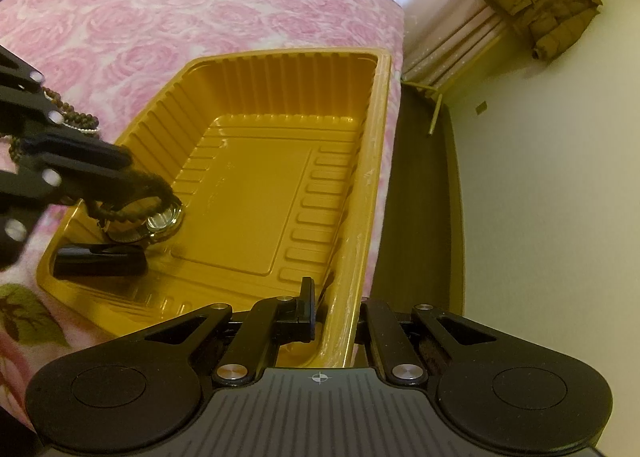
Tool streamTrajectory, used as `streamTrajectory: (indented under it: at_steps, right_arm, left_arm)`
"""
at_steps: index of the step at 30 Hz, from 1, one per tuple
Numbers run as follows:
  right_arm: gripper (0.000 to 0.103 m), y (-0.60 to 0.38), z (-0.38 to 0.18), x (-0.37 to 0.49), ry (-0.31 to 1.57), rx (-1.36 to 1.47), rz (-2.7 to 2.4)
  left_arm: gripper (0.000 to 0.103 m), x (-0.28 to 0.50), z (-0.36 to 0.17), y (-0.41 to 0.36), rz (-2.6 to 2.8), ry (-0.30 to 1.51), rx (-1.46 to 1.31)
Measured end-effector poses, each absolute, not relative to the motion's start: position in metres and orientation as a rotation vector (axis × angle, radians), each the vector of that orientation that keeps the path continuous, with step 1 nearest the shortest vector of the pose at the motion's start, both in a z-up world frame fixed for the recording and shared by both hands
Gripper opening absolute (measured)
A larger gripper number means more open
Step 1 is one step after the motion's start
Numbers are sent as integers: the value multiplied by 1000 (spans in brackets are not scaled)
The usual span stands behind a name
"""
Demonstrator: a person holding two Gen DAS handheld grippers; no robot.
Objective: Organize jewelry
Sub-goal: 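Carry the beaded bracelet into the yellow tray and release it, then grasp the black loop piece with the left tool and lift toward tray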
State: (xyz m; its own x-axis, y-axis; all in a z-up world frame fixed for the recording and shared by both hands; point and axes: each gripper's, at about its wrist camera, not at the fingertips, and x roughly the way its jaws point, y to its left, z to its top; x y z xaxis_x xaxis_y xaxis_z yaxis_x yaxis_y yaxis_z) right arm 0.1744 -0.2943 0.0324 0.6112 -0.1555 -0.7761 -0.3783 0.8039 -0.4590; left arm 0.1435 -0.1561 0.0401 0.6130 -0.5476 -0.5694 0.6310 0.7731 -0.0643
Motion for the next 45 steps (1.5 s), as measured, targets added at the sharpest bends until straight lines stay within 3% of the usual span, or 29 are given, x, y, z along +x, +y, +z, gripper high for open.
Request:
streamTrajectory:
  at_steps: [3, 6, 28, 32, 35, 40, 45]
  right_arm:
    - [5, -294, 32, 174, 921, -645, 139]
    - [5, -294, 32, 174, 919, -643, 139]
    - [5, -293, 27, 171, 930, -639, 123]
    - [5, -294, 27, 171, 930, -638, 123]
    - [5, -294, 26, 172, 931, -636, 123]
    - [6, -296, 24, 174, 941, -632, 120]
    - [6, -296, 23, 176, 945, -632, 117]
  left_arm:
    - [9, 148, 34, -156, -688, 632, 95]
    - [21, 147, 31, -147, -672, 643, 77]
    - [45, 102, -24, 43, -117, 718, 74]
    - [59, 110, -30, 54, -88, 699, 106]
    - [64, 121, -32, 66, -60, 693, 116]
    - [62, 140, -45, 80, 2, 722, 231]
    - [49, 151, -53, 83, -80, 709, 292]
